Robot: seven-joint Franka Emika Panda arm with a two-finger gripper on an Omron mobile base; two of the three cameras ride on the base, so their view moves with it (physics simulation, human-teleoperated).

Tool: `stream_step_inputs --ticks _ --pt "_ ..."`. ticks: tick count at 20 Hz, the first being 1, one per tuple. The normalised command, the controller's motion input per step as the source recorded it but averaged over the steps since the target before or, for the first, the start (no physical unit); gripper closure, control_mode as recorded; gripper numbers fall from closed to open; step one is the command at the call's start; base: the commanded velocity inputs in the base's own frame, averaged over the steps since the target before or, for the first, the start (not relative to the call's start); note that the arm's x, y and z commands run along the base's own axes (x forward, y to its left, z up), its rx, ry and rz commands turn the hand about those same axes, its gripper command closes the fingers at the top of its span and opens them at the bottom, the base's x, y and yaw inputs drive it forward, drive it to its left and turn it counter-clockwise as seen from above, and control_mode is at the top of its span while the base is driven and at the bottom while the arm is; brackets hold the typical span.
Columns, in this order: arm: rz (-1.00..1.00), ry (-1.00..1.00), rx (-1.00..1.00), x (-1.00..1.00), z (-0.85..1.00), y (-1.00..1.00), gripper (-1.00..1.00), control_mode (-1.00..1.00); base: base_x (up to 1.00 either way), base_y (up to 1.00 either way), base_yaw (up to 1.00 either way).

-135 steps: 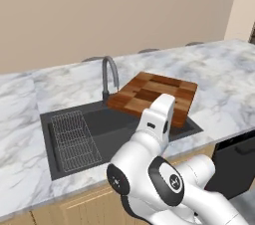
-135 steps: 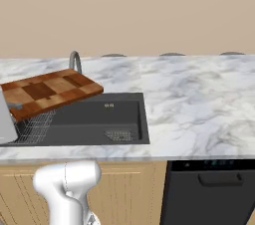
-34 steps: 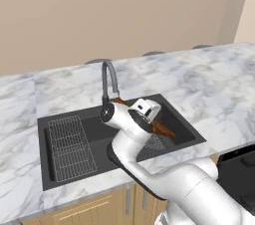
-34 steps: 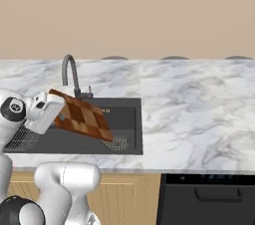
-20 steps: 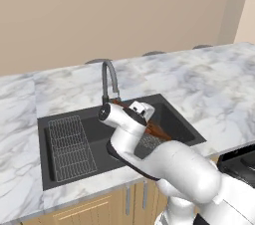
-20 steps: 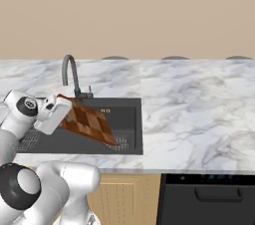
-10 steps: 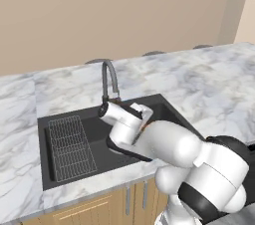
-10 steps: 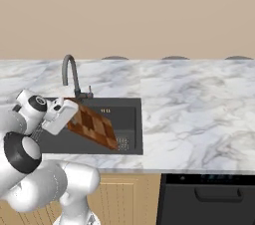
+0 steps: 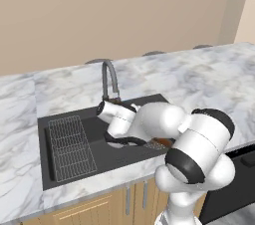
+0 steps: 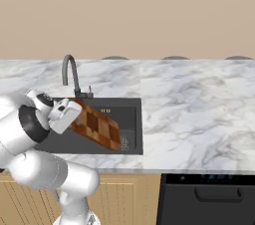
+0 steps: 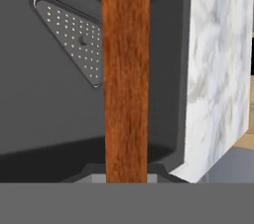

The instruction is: Move the cutting board and knife to the sink. Then move spray from the cabinet to the counter.

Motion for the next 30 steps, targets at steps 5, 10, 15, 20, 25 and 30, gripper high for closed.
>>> stream_step_inputs --ticks 5,10,15,20,25,30 --pt "-0.03 0.0 0.0 0.28 -0.23 -0.04 1.0 -1.0 0.0 0.0 0.0" --pt "-0.01 0.0 -0.01 0.21 -0.27 -0.01 1.0 -1.0 0.0 0.0 0.0" --pt "0.0 0.0 -0.01 0.12 -0.32 0.0 1.0 -1.0 0.0 0.0 0.0" --pt "0.0 0.0 0.0 0.17 -0.25 0.0 1.0 -1.0 0.0 0.0 0.0" --pt "0.0 -0.01 0.0 0.18 -0.21 0.0 1.0 -1.0 0.0 0.0 0.0" --pt "0.0 0.0 0.0 0.14 -0.24 0.0 1.0 -1.0 0.0 0.0 0.0"
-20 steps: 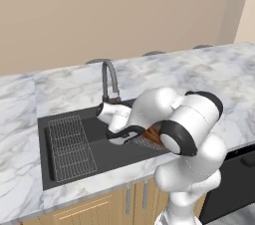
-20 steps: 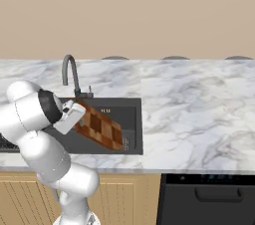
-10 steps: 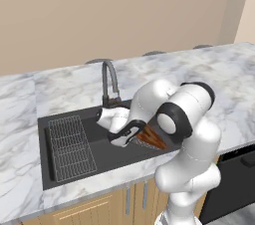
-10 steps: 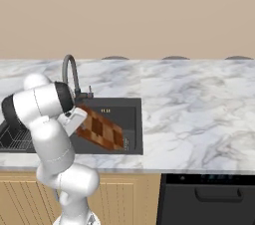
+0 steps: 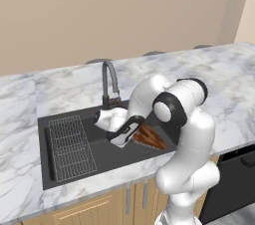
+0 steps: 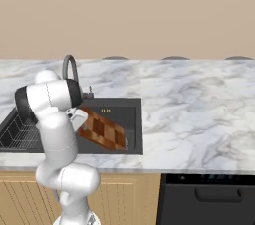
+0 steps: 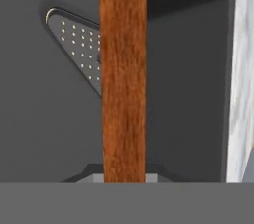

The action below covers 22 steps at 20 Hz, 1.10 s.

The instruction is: Move the cutting board and knife to the sink. Then move spray from the cabinet to the counter.

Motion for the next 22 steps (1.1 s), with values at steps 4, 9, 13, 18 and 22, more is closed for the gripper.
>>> stream_step_inputs --ticks 4,9,13,18,22 --pt "0.0 0.0 0.0 0.09 -0.25 0.0 1.0 -1.0 0.0 0.0 0.0" --pt "0.0 0.0 0.0 0.01 -0.23 0.0 1.0 -1.0 0.0 0.0 0.0" --pt "0.0 0.0 0.0 0.0 -0.08 0.0 -1.0 -1.0 0.0 0.0 0.0" --pt "0.0 0.0 0.0 0.0 0.0 0.0 -1.0 -1.0 0.0 0.0 0.0" --pt "0.0 -0.01 0.0 0.0 0.0 0.01 -1.0 -1.0 0.0 0.0 0.0"
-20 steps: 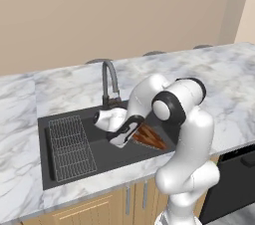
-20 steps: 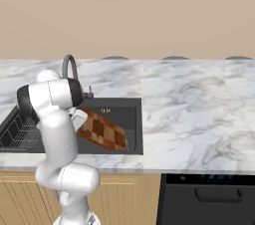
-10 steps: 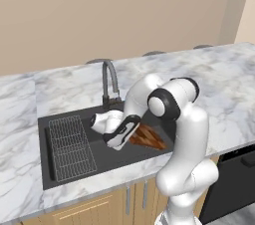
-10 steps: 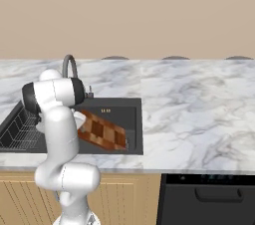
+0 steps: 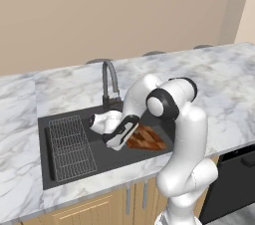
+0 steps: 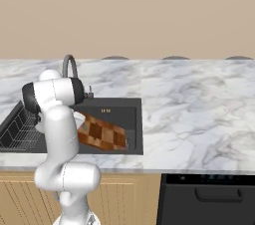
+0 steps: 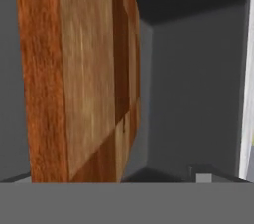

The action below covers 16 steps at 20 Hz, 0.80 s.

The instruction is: Move the cutting board and knife to the sink. Then move spray from the cabinet to the counter.

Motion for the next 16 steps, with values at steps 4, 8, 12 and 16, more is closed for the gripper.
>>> stream_step_inputs --ticks 4,8,12,16 --pt "0.0 -0.06 0.07 -0.06 0.0 0.12 -1.0 -1.0 0.0 0.0 0.0" --pt "0.0 -0.06 0.13 -0.05 0.02 0.16 -1.0 -1.0 0.0 0.0 0.0" --pt "0.0 -0.18 0.15 -0.05 0.0 0.17 -1.0 -1.0 0.0 0.0 0.0" --pt "0.0 -0.12 0.19 -0.01 0.02 0.12 -1.0 -1.0 0.0 0.0 0.0"
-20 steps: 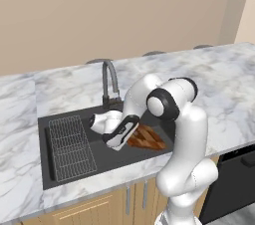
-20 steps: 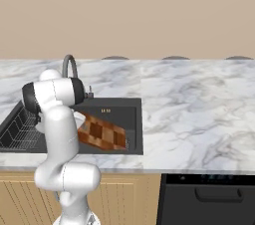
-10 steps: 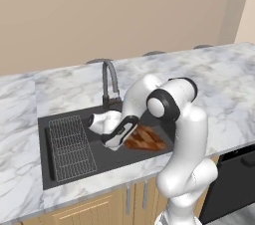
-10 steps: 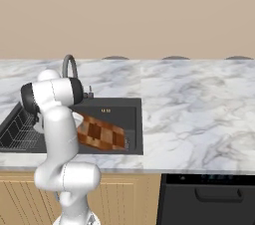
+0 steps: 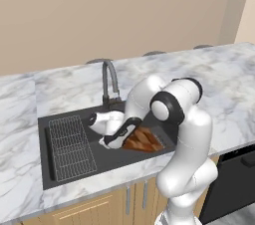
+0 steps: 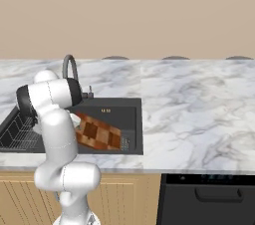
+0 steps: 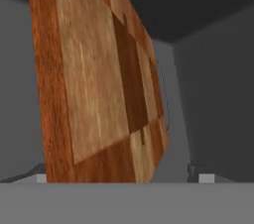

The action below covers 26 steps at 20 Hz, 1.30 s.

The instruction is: Move the cutting board and knife to the sink. Then move spray from the cabinet to the counter.

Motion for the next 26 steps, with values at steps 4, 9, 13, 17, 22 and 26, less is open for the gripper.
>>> stream_step_inputs --ticks 4,9,13,17,22,26 --pt "0.0 -0.05 0.25 -0.02 0.02 0.05 -1.0 -1.0 0.0 0.0 0.0" --pt "0.0 -0.03 0.3 -0.03 0.0 0.04 -1.0 -1.0 0.0 0.0 0.0" --pt "0.06 0.0 0.27 0.0 0.12 0.0 -1.0 -1.0 0.0 0.0 0.0" --pt "0.07 -0.01 0.12 0.0 0.16 0.0 -1.0 -1.0 0.0 0.0 0.0" --pt "0.06 0.0 0.01 0.0 0.23 0.03 -1.0 -1.0 0.0 0.0 0.0" --pt "0.06 0.0 0.0 0.0 0.14 0.19 -1.0 -1.0 0.0 0.0 0.0"
